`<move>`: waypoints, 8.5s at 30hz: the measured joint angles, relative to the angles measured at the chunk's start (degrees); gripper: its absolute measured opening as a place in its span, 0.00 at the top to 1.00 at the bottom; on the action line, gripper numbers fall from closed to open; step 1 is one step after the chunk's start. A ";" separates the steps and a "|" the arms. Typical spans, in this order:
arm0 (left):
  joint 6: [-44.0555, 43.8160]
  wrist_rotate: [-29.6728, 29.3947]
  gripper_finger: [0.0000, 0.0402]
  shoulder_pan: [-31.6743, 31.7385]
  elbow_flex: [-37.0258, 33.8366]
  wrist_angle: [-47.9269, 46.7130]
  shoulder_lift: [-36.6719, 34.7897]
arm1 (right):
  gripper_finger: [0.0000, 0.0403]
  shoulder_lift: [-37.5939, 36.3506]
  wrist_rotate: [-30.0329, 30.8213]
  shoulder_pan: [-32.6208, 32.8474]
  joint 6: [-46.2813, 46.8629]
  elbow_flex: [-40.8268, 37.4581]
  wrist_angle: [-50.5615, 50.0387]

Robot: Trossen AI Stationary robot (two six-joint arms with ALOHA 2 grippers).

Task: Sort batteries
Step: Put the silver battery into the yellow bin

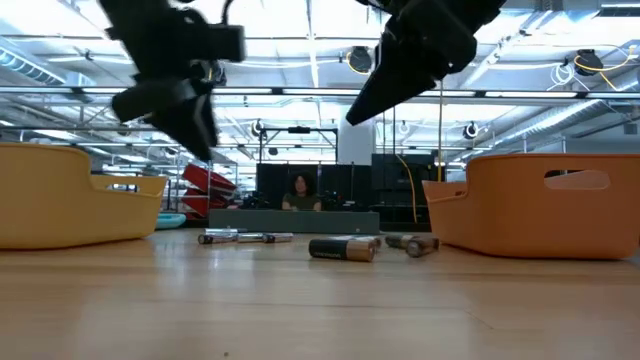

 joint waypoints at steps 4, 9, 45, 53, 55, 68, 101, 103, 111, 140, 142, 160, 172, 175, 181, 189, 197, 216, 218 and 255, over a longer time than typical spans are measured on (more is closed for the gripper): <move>2.87 9.77 0.51 1.47 0.00 11.75 0.01 | 0.67 0.14 -4.55 0.62 0.38 -0.63 -5.14; 3.92 9.28 0.52 1.10 0.00 15.58 0.02 | 0.67 0.18 -15.18 1.24 2.17 1.86 -16.32; 0.95 9.27 0.52 -5.24 -12.72 48.19 0.02 | 0.51 18.89 -13.79 6.56 -22.27 17.68 -36.40; 0.86 9.20 0.52 -5.17 -12.72 47.45 0.02 | 0.53 19.13 -16.93 3.73 -23.10 17.68 -31.14; 0.86 9.18 0.52 -5.17 -12.72 47.25 0.02 | 0.55 19.13 -17.20 2.96 -22.98 17.70 -30.00; 0.88 9.14 0.52 -5.17 -12.72 45.44 0.02 | 0.60 19.60 -18.35 0.73 -23.65 18.11 -30.04; -0.70 7.52 0.52 -5.08 -12.72 42.24 0.02 | 0.96 19.94 -14.69 -3.31 -21.57 19.18 -24.07; -0.68 6.29 0.52 -5.08 -12.72 42.31 0.02 | 0.96 16.79 -11.08 -3.40 -19.53 19.11 -19.01; 1.30 -2.08 0.52 -6.16 -13.35 44.79 0.07 | 0.96 4.35 -8.65 -3.42 -14.17 6.63 7.85; 18.72 2.93 0.59 -0.22 -16.09 84.29 0.07 | 0.96 -2.90 -8.90 -2.47 -13.42 -27.28 78.57; 20.01 3.84 0.69 0.05 -16.03 85.76 0.04 | 0.96 -2.90 -8.49 -2.49 -13.58 -27.28 78.36; 10.57 5.34 0.87 0.09 -15.54 58.09 -12.26 | 0.52 -7.23 -2.83 -2.46 -10.38 -27.16 72.00; -36.95 22.55 0.87 -7.17 -15.53 -2.93 -29.86 | 0.63 -11.67 -2.79 -2.86 -4.23 -27.15 55.80; -44.05 24.75 0.85 -9.44 -15.61 -10.61 -29.51 | 0.65 -11.66 -2.78 -2.86 -3.94 -27.15 55.34; -45.70 26.98 0.61 -10.57 -15.61 -11.53 -28.33 | 0.66 -11.65 -2.78 -2.88 -3.87 -27.17 54.81; -41.50 26.14 0.38 -6.86 -15.59 -7.02 -25.49 | 0.66 -11.65 -3.07 -2.90 -4.04 -27.17 54.44; -30.47 24.51 0.37 1.12 -15.21 -0.47 -22.43 | 0.66 -11.65 -3.22 -3.08 -4.19 -27.17 53.67; 0.01 16.09 0.42 5.80 -2.12 15.68 -2.10 | 0.66 -11.16 -10.14 6.21 14.05 -9.10 -0.90; 1.82 12.21 0.42 5.08 -2.12 18.96 -1.39 | 0.66 -10.38 -12.94 7.24 18.44 -7.99 -3.86; 13.34 4.78 0.42 0.08 -4.68 32.62 -0.09 | 0.62 17.35 -28.29 11.43 24.62 15.24 -39.67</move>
